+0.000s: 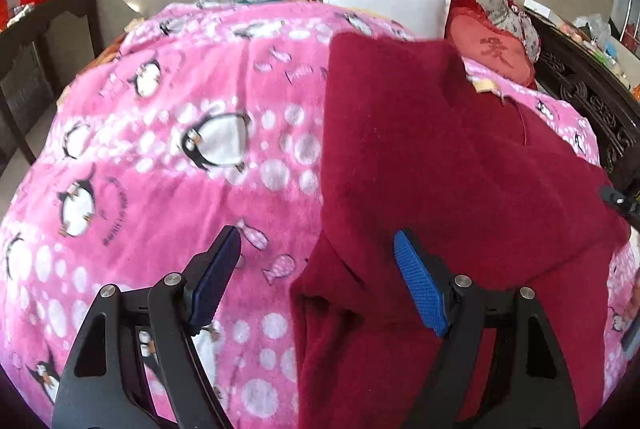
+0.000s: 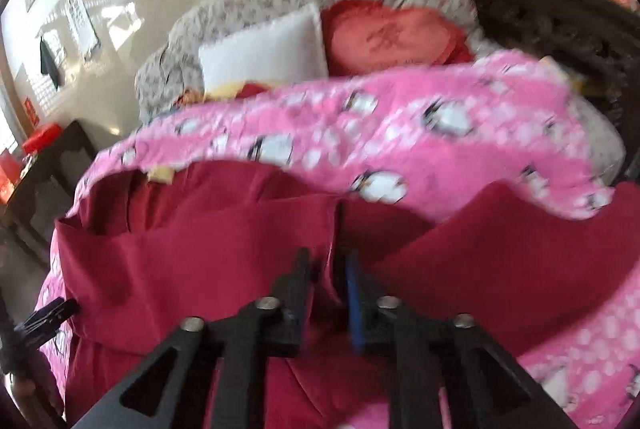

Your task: Fold small clothes

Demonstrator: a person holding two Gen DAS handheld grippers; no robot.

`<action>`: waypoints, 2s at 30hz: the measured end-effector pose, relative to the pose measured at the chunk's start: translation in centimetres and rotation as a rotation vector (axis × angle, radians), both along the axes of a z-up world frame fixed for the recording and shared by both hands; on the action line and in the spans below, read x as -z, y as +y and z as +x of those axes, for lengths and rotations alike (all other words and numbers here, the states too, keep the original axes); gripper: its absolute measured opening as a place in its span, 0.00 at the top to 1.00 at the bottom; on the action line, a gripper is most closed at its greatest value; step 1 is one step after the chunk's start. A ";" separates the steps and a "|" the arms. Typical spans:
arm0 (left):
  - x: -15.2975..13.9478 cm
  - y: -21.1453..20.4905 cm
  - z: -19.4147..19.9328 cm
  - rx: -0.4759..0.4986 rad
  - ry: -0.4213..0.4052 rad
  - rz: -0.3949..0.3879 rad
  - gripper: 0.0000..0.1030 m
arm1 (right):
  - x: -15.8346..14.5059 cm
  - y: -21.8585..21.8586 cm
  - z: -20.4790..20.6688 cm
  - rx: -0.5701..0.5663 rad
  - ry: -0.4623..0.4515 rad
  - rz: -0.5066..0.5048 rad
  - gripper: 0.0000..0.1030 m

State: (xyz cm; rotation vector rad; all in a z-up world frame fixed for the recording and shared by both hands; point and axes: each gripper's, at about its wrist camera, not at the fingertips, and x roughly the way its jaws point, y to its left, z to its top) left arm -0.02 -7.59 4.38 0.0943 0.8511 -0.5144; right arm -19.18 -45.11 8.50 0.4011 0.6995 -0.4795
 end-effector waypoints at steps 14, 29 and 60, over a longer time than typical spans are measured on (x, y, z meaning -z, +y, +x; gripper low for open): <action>1.7 1.1 -0.6 -0.017 0.021 0.015 0.23 | -2.8 18.0 15.6 -0.702 -0.122 0.075 0.53; 1.8 3.5 -0.1 -0.023 0.038 -0.102 0.23 | 1.2 21.4 25.0 -0.626 -0.084 -0.016 1.00; -1.4 -2.1 -3.6 0.050 -0.020 -0.027 0.23 | 0.5 -4.2 -10.7 0.096 -0.060 0.155 0.57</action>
